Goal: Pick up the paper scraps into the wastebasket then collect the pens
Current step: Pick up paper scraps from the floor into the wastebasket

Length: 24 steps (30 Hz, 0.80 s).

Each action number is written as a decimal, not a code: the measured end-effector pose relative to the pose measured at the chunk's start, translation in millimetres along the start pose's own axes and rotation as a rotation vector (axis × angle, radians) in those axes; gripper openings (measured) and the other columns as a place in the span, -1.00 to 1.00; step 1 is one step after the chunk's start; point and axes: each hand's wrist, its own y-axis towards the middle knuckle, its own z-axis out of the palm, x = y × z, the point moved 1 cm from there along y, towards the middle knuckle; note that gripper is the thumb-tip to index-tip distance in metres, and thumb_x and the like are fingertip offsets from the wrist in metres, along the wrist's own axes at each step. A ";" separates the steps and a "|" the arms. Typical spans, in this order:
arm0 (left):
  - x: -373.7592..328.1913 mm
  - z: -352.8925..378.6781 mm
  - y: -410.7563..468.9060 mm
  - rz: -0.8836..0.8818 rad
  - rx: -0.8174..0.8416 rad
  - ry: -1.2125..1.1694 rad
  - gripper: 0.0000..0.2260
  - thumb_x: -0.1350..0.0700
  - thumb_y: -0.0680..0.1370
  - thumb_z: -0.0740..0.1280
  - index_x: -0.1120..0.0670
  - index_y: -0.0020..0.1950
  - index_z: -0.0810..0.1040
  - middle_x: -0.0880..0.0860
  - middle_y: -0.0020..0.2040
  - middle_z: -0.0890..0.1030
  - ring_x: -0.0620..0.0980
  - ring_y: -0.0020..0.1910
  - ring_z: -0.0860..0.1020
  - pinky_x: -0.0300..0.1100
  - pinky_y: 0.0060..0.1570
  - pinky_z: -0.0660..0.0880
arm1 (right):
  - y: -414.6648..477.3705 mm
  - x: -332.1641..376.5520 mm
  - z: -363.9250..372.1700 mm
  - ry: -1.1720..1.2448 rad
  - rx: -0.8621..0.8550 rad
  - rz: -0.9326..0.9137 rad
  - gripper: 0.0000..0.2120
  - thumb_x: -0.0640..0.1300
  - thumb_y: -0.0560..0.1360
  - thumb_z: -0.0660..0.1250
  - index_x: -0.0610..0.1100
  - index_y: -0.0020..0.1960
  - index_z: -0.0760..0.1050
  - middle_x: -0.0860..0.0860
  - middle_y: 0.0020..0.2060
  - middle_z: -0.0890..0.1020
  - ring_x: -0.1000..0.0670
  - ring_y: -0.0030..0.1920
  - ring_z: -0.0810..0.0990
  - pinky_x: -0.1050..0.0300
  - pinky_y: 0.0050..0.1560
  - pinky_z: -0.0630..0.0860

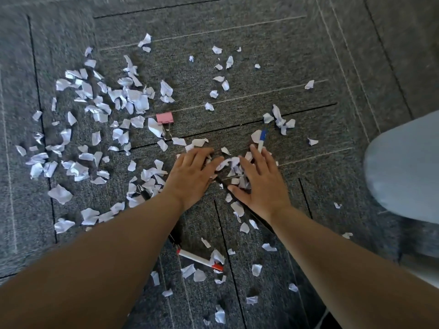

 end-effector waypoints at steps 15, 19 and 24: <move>-13.6 -37.1 -8.7 -0.053 0.104 -0.160 -0.70 0.35 0.51 0.19 0.15 0.22 0.39 0.11 0.12 0.45 0.07 -0.12 0.45 -0.12 -0.34 0.35 | -12.2 -8.2 -36.0 0.132 -0.127 -0.072 -0.87 -0.18 0.55 0.23 -0.22 0.04 0.47 -0.23 0.05 0.47 -0.18 -0.32 0.49 0.03 -0.39 0.42; -21.8 -96.1 9.5 -0.014 0.021 -0.196 -0.75 0.37 0.48 0.25 0.17 0.13 0.43 0.11 0.01 0.49 0.04 -0.25 0.44 -0.12 -0.37 0.40 | -14.9 -14.2 -93.1 0.140 -0.195 -0.152 -0.88 -0.26 0.44 0.39 -0.28 -0.10 0.48 -0.30 -0.12 0.51 -0.05 -0.54 0.29 0.22 -0.50 0.24; -64.2 -196.2 48.4 0.035 -0.073 -0.196 -0.81 0.30 0.53 0.22 0.18 0.13 0.43 0.14 0.06 0.48 0.15 -0.17 0.50 -0.08 -0.34 0.36 | -34.2 -25.0 -196.7 0.186 -0.457 -0.168 -0.90 -0.17 0.47 0.26 -0.14 -0.09 0.34 -0.20 -0.23 0.45 -0.07 -0.50 0.26 0.19 -0.49 0.22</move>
